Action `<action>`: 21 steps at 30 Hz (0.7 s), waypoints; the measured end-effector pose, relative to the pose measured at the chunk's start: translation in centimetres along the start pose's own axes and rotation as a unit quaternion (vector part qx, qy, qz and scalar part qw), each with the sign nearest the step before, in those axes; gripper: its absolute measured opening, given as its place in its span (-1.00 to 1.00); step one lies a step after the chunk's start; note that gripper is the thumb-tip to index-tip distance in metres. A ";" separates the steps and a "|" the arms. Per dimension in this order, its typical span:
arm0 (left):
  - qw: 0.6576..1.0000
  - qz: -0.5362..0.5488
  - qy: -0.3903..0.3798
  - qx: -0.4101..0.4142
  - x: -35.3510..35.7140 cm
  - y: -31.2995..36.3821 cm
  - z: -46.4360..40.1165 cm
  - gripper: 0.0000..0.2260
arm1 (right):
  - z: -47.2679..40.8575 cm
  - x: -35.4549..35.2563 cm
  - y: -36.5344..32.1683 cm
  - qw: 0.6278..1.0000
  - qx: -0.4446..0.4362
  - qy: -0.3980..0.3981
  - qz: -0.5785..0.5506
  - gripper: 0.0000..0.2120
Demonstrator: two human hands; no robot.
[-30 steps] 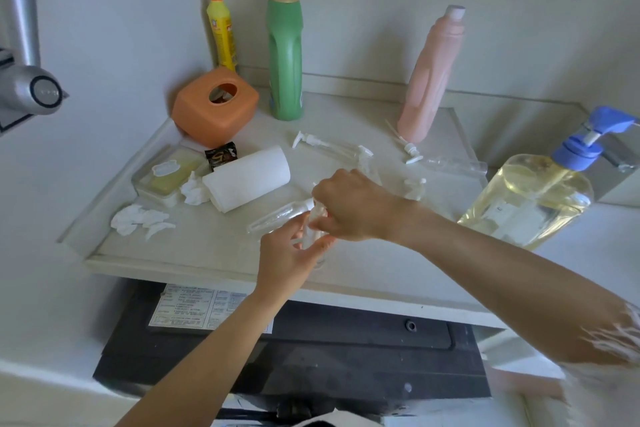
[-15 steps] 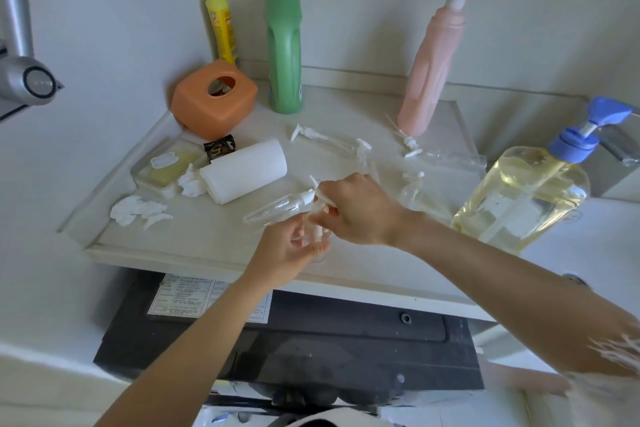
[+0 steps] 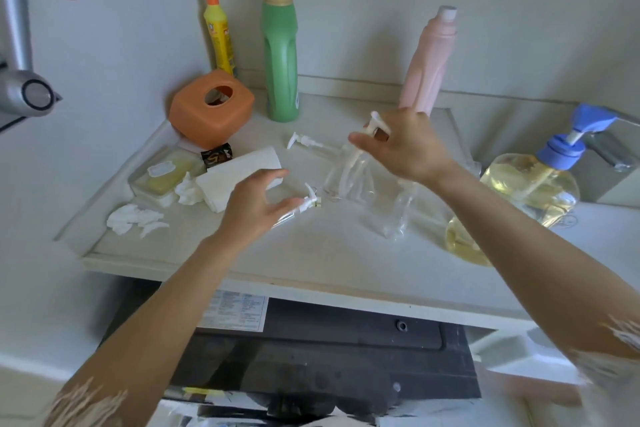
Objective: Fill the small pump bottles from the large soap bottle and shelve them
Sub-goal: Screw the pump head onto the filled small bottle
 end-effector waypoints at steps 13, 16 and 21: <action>0.983 0.133 -0.119 0.033 3.7 5.0 1.5 -0.65 | 2.0 2.0 -1.1 0.995 -0.058 -0.067 -0.048 -0.74; 0.991 0.109 -0.067 0.027 4.0 4.7 1.0 -0.57 | 1.9 2.2 -0.9 0.995 -0.026 -0.033 -0.086 -0.79; 0.994 0.091 0.012 -0.055 2.8 1.6 -3.8 -0.57 | 0.8 3.1 1.3 0.977 0.056 -0.089 -0.184 -0.49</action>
Point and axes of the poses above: each hand's wrist, its own z-axis away from the middle knuckle, its own x-axis out of the palm, y = z × x, the point moved 4 cm from there along -z, towards the middle knuckle, and after that the axes turned 6 degrees about -x, right-handed, at the moved point
